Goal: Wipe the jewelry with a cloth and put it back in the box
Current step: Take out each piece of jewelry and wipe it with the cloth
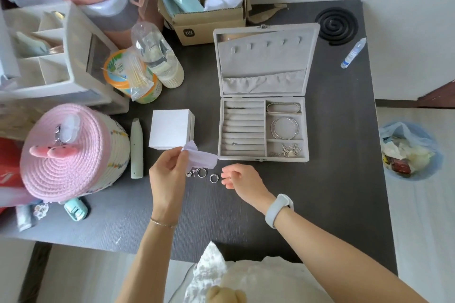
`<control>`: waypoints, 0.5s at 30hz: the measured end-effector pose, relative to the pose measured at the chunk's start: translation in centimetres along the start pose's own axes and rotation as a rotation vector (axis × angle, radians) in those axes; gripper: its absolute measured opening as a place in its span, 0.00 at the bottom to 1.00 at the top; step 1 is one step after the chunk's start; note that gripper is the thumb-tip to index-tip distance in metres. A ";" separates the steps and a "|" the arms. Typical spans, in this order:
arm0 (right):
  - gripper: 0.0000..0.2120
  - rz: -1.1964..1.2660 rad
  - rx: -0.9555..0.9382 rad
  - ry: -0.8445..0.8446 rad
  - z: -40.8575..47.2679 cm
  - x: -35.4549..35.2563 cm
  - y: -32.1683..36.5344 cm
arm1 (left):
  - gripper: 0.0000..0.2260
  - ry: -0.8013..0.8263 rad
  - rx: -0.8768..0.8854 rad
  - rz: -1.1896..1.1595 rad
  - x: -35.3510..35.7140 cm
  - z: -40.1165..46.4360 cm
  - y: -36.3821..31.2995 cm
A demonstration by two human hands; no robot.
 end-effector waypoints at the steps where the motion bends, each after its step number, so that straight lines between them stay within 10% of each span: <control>1: 0.17 -0.019 -0.003 0.027 0.1 0.5 0.2 | 0.06 0.004 -0.001 0.006 -0.1 0.0 0.2; 15: 0.13 0.204 -0.173 0.067 -4.3 -1.9 2.9 | 0.07 0.319 -0.031 -0.060 5.1 -1.2 0.2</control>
Point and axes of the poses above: each hand's wrist, its own z-axis towards the middle knuckle, its own x-axis out of the palm, y = z × x, the point moved 8 cm from there along z, towards the middle knuckle, and after that the axes turned 7 degrees about y, right-handed, at the moved point
